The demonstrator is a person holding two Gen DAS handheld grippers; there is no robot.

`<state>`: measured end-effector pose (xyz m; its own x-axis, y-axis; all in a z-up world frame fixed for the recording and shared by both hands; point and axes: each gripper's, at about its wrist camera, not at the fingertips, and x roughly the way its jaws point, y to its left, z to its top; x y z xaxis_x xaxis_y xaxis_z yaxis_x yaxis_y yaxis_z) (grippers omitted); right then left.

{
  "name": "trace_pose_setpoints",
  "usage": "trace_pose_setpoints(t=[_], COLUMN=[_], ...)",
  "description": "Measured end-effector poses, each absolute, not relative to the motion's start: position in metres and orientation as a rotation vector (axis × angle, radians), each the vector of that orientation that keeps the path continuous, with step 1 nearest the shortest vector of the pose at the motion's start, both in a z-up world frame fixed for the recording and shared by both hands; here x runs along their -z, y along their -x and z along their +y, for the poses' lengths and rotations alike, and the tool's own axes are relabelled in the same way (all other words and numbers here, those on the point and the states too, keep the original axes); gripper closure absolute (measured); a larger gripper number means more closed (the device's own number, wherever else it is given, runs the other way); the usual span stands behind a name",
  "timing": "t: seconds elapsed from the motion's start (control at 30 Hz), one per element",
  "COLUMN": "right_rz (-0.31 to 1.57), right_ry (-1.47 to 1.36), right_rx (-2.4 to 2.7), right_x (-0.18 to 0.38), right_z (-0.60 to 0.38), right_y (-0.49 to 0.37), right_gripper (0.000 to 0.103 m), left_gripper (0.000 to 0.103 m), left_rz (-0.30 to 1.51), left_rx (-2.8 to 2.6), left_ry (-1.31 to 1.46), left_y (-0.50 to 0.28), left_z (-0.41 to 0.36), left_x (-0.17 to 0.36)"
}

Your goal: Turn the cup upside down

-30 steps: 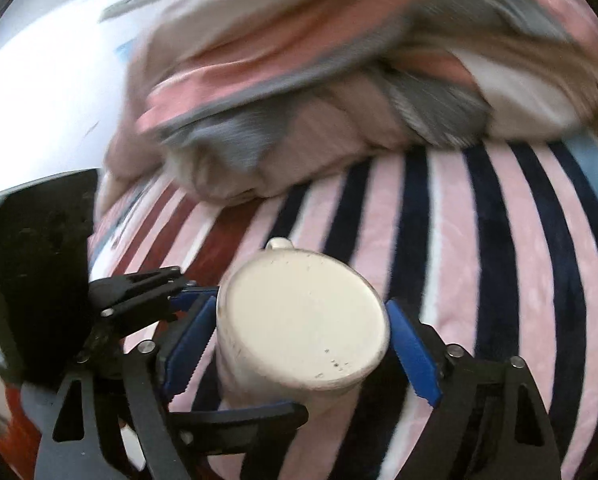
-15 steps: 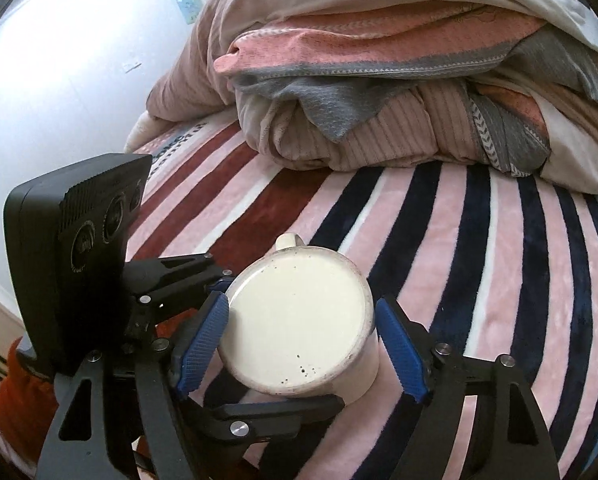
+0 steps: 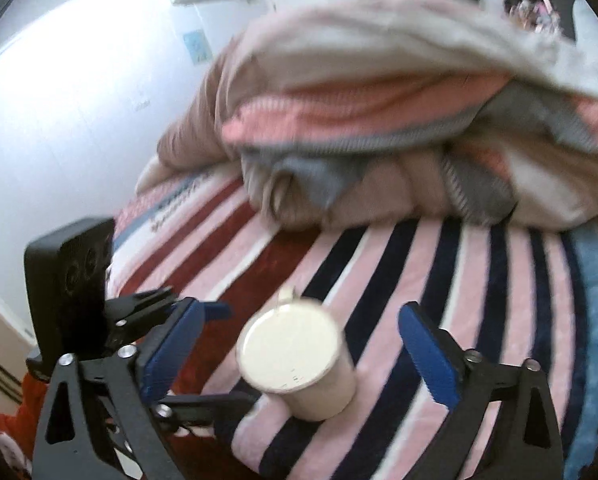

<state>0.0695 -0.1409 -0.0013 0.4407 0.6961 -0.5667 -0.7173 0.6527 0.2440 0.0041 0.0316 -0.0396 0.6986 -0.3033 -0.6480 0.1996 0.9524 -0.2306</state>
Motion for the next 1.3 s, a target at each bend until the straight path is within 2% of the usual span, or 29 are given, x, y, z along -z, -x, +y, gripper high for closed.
trace_pose_setpoints(t=[0.03, 0.23, 0.57, 1.3], right_rz=[0.66, 0.518, 0.604, 0.605], right_ry=[0.05, 0.175, 0.169, 0.144], right_rx=[-0.861, -0.724, -0.604, -0.557], right_x=[-0.004, -0.027, -0.02, -0.021], right_z=[-0.145, -0.163, -0.178, -0.191], right_y=[-0.066, -0.039, -0.031, -0.029], right_gripper=[0.0, 0.0, 0.0, 0.0], left_gripper=[0.001, 0.0, 0.0, 0.0], left_rz=[0.733, 0.695, 0.7, 0.717], left_rx=[0.246, 0.059, -0.101, -0.154], left_ry=[0.146, 0.178, 0.224, 0.18], left_y=[0.0, 0.021, 0.037, 0.042], left_z=[0.032, 0.033, 0.04, 0.034], left_x=[0.032, -0.003, -0.014, -0.018])
